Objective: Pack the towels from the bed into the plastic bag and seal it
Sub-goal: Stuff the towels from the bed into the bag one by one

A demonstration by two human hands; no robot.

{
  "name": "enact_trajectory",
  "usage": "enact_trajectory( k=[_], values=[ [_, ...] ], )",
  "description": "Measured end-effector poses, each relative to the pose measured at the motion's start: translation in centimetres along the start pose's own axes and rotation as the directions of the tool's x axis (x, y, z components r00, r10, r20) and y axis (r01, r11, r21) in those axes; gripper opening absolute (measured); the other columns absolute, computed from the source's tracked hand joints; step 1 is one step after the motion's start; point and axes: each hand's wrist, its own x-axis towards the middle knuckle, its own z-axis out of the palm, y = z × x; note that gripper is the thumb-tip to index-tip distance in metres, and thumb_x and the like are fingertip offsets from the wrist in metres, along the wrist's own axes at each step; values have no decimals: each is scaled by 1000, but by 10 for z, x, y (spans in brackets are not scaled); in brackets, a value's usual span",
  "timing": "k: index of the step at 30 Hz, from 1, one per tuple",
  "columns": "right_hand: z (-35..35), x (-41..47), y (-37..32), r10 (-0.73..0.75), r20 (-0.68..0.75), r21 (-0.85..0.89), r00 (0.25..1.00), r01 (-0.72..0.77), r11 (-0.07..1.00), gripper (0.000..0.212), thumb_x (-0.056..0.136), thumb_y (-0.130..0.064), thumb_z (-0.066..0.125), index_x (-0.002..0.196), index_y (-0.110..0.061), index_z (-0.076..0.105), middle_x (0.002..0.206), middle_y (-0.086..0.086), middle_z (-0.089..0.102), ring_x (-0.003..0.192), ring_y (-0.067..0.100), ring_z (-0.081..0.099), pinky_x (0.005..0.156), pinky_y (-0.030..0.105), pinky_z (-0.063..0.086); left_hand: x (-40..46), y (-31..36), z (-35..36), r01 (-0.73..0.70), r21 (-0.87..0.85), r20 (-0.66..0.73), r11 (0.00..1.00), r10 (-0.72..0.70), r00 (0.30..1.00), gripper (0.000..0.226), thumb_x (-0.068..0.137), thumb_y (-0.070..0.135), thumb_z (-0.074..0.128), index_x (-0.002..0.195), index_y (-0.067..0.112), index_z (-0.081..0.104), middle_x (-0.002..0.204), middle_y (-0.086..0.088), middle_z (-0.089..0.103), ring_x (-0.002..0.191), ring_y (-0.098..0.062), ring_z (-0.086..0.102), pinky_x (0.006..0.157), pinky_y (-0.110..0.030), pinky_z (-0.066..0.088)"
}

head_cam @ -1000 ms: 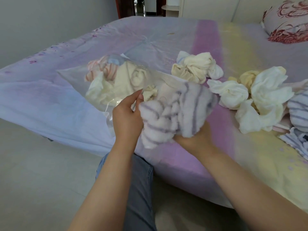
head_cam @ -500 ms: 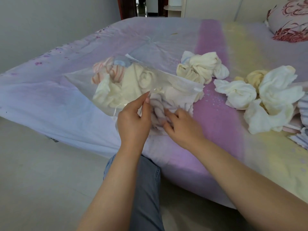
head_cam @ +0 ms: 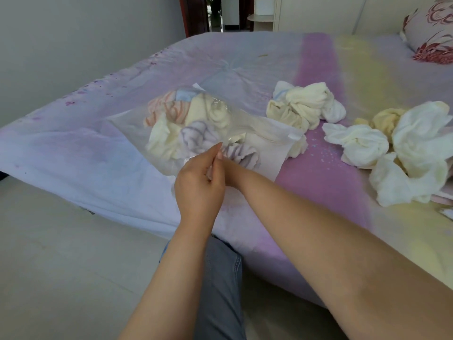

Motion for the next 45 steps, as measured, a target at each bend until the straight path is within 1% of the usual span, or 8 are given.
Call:
enact_trajectory(
  k=[9, 18, 28, 32, 36, 39, 42, 45],
  values=[
    [-6, -116, 87, 286, -419, 334, 862, -146, 931, 37, 85, 6, 41, 91, -14, 71, 95, -7, 67, 80, 4, 59, 74, 21, 41, -4, -13, 20, -221, 236, 62, 946, 212, 975, 37, 93, 20, 51, 129, 19, 58, 129, 0, 62, 117, -21, 54, 98, -32, 42],
    [-65, -166, 214, 709, -573, 140, 410, -803, 579, 69, 88, -16, 53, 148, -30, 23, 159, 19, 3, 144, 42, 9, 116, 49, 12, -7, -8, 44, -331, 410, 129, 850, 305, 943, 49, 86, 9, 37, 129, 17, 59, 125, -3, 64, 118, -27, 56, 99, -54, 40],
    [-69, -164, 143, 624, -384, 526, 680, -395, 753, 37, 87, 4, 49, 118, -11, 62, 112, 14, 65, 102, 29, 62, 82, 32, 46, -10, -14, 41, -303, 358, 93, 883, 289, 953, 48, 87, 4, 40, 127, 19, 61, 121, -8, 66, 122, -27, 54, 103, -56, 36],
    [-59, -159, 81, 539, -23, 979, 842, -89, 181, 23, 89, 8, 50, 91, -11, 62, 86, 8, 65, 81, 22, 61, 74, 31, 48, -10, -12, 39, -287, 316, 79, 904, 276, 958, 47, 88, 2, 41, 126, 17, 62, 120, -8, 67, 119, -29, 55, 102, -57, 36],
    [-67, -158, 96, 667, -459, 855, 587, 87, 512, 31, 83, 7, 48, 82, -18, 65, 86, 4, 66, 84, 20, 62, 79, 29, 47, -10, -10, 37, -281, 308, 75, 909, 272, 959, 46, 88, 1, 42, 126, 18, 62, 121, -7, 67, 118, -28, 56, 102, -58, 36],
    [-75, -157, 140, 511, -707, 420, 489, -290, 860, 31, 88, -18, 46, 108, -23, 68, 132, 9, 54, 128, 29, 46, 104, 29, 34, -12, -12, 37, -287, 312, 80, 906, 276, 958, 46, 88, 1, 43, 125, 18, 62, 120, -5, 67, 117, -29, 56, 100, -58, 37],
    [-67, -160, 177, 741, -249, 108, 624, -742, 662, 76, 80, -73, 45, 146, -38, 28, 161, 8, -8, 147, 39, -2, 115, 52, 7, -12, -13, 36, -292, 313, 91, 904, 278, 956, 46, 88, 1, 42, 126, 19, 62, 120, -4, 67, 118, -28, 56, 100, -58, 37],
    [-49, -167, 195, 750, -233, 2, 619, -771, 637, 100, 70, -83, 47, 150, -34, 12, 160, 18, -6, 145, 42, 9, 116, 52, 17, -12, -12, 35, -288, 310, 92, 906, 273, 958, 46, 89, 3, 41, 126, 19, 62, 120, -3, 67, 118, -27, 56, 100, -58, 37]
  ],
)
